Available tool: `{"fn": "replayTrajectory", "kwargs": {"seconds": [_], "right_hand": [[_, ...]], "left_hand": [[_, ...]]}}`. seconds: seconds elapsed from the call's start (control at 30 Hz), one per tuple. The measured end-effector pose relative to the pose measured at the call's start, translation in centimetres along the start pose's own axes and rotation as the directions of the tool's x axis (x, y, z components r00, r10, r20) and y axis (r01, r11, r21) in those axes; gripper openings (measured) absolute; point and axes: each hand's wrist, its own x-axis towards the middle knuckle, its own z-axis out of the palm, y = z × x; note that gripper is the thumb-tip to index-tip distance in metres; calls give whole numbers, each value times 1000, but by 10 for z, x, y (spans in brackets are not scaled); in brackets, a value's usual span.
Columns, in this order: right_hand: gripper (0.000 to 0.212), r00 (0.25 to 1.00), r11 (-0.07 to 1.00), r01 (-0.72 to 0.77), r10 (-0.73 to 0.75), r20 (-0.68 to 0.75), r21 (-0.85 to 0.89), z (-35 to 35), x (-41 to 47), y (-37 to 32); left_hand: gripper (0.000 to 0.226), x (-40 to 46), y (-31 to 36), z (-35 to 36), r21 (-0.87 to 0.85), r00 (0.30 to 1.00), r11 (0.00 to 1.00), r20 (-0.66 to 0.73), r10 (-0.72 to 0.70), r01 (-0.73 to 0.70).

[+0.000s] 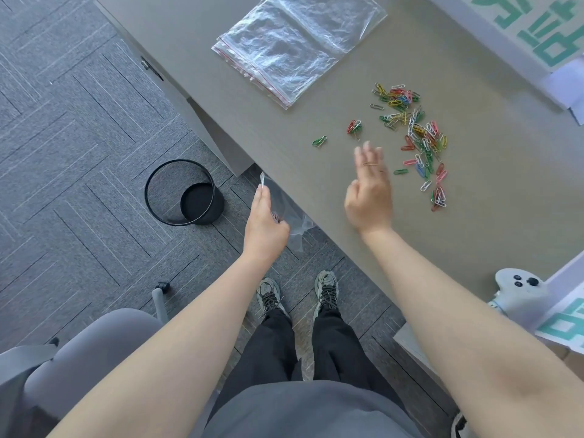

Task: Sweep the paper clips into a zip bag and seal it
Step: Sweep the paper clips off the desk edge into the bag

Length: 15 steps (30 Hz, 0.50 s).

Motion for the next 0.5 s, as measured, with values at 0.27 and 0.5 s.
{"fn": "replayTrajectory", "kwargs": {"seconds": [0.27, 0.5], "right_hand": [[61, 952, 918, -301, 304, -26, -259, -36, 4, 80], [61, 964, 942, -248, 264, 42, -228, -36, 13, 90]], "left_hand": [[79, -15, 9, 17, 47, 1000, 999, -12, -21, 21], [78, -18, 13, 29, 94, 1000, 996, -27, 3, 0]]}}
